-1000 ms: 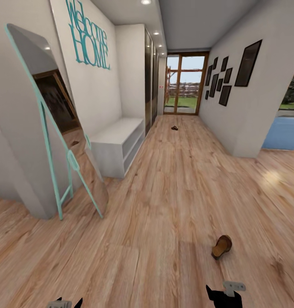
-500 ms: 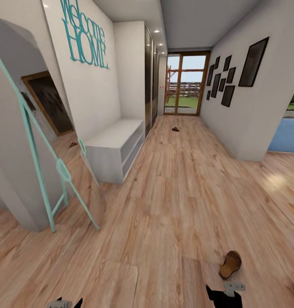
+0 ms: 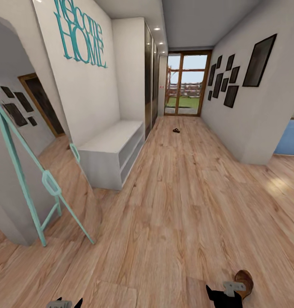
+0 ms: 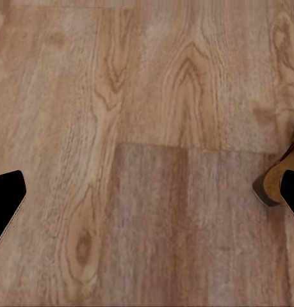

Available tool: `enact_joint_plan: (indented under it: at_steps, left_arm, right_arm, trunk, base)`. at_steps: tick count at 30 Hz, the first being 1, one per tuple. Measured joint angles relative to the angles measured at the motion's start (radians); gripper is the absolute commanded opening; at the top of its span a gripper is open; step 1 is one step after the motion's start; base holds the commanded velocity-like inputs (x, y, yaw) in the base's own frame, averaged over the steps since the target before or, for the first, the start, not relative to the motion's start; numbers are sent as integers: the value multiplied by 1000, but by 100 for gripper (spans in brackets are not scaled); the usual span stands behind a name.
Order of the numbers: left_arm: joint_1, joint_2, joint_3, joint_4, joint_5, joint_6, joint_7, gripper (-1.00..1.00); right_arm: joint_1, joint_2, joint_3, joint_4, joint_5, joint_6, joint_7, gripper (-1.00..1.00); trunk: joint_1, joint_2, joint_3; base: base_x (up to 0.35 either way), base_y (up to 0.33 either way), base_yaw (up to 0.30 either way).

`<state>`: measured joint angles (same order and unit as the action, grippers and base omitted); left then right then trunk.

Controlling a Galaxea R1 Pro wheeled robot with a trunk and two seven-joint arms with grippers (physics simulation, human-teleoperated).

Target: Pick up the two gym shoes and the two sandals from the corridor floor and place them onto the hallstand (shoe rack) in the corridor, making sure they are on the rack and not on the floor. Arrange them so the two gym shoes are next to each other and the two sandals are next to each other.

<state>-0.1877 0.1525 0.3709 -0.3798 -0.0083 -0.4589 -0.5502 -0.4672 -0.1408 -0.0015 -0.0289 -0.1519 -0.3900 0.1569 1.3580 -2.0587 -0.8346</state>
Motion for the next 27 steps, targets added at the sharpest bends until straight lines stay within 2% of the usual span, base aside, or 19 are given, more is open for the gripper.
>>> enact_joint_plan:
  at_steps: [14, 27]
  left_arm:
    - [0, 0, 0, 0, 0, 0, 0, 100]
    - [0, 0, 0, 0, 0, 0, 0, 100]
  right_arm:
    - [0, 0, 0, 0, -1, 0, 0, 100]
    - [0, 0, 0, 0, -2, 0, 0, 100]
  trunk:
    - [0, 0, 0]
    - [0, 0, 0]
  base:
    - [338, 0, -12]
    - [338, 0, -209]
